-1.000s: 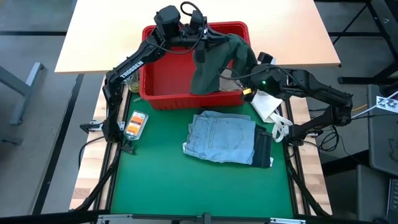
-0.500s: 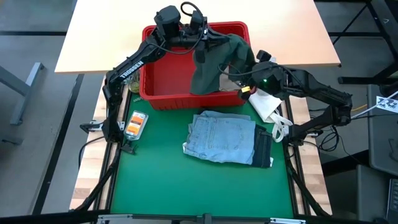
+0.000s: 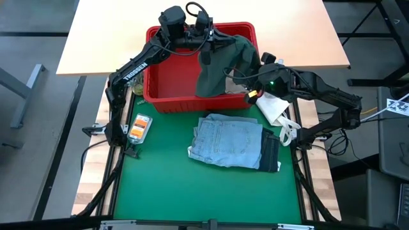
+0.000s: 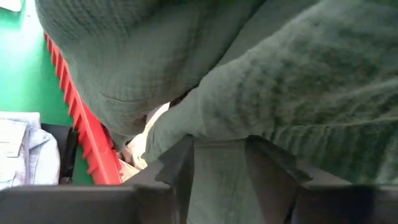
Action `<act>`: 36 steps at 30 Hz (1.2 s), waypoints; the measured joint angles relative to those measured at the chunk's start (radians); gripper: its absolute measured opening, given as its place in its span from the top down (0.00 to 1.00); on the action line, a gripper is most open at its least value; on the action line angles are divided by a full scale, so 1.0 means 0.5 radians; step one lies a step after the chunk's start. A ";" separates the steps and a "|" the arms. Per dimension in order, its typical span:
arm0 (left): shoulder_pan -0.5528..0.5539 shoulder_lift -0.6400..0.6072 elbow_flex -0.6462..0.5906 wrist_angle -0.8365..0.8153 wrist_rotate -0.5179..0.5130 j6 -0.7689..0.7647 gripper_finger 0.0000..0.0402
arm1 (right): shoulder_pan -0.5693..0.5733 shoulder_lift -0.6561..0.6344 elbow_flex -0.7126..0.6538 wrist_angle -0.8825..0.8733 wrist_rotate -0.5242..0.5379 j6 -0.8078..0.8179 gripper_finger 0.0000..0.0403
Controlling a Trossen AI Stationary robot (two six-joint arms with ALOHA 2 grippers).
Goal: Fold laundry
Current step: Fold the green shirt
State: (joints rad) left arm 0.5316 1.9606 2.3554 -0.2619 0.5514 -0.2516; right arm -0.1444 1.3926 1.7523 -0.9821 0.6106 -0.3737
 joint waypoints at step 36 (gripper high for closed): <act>-0.050 0.001 0.002 -0.108 0.161 -0.033 0.96 | 0.041 -0.065 0.107 0.043 -0.002 -0.246 0.94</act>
State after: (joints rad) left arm 0.5068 1.9610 2.3562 -0.3157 0.6318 -0.2682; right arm -0.1237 1.3599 1.8056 -0.9606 0.6094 -0.4968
